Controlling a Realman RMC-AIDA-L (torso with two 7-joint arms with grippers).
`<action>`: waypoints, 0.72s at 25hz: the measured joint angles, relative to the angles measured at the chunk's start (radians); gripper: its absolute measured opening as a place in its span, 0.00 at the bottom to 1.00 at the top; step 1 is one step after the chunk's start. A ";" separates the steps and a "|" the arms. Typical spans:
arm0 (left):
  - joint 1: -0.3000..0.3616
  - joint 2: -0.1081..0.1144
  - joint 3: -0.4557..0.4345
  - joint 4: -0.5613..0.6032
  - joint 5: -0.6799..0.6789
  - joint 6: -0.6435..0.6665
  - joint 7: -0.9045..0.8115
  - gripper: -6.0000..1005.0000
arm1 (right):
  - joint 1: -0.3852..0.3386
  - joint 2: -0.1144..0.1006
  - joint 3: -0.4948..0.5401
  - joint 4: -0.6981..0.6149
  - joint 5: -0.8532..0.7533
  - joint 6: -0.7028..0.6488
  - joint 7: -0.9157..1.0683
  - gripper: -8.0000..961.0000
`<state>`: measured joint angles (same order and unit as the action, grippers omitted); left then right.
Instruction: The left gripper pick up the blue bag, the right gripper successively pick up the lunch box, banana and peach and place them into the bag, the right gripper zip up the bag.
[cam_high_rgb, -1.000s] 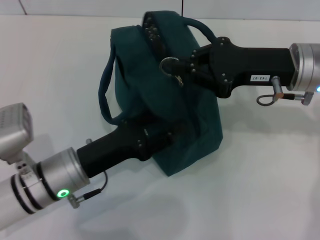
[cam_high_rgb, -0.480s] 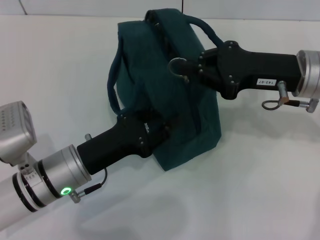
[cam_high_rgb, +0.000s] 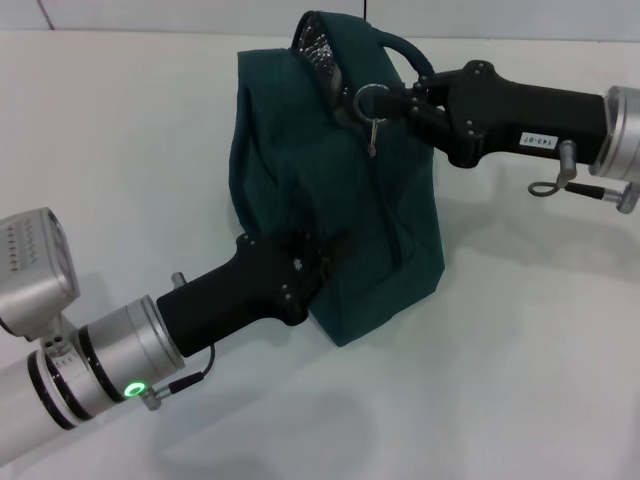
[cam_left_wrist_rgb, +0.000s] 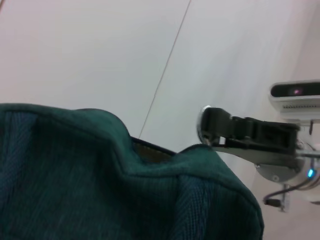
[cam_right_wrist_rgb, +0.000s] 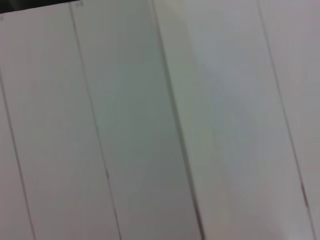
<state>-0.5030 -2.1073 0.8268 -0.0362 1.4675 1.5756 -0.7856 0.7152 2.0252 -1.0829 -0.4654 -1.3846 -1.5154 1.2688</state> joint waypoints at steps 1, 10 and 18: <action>0.002 0.000 0.003 0.000 0.003 0.000 0.006 0.10 | 0.000 0.001 0.001 0.000 0.001 0.008 0.001 0.02; 0.003 0.005 0.077 0.012 0.013 0.008 0.052 0.07 | -0.001 0.003 -0.008 0.001 0.024 0.062 0.001 0.02; 0.023 0.017 0.207 0.115 0.017 0.063 0.075 0.07 | -0.039 0.003 -0.005 0.001 0.031 0.059 -0.005 0.02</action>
<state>-0.4800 -2.0908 1.0337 0.0789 1.4845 1.6390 -0.7101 0.6764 2.0280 -1.0882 -0.4645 -1.3532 -1.4566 1.2634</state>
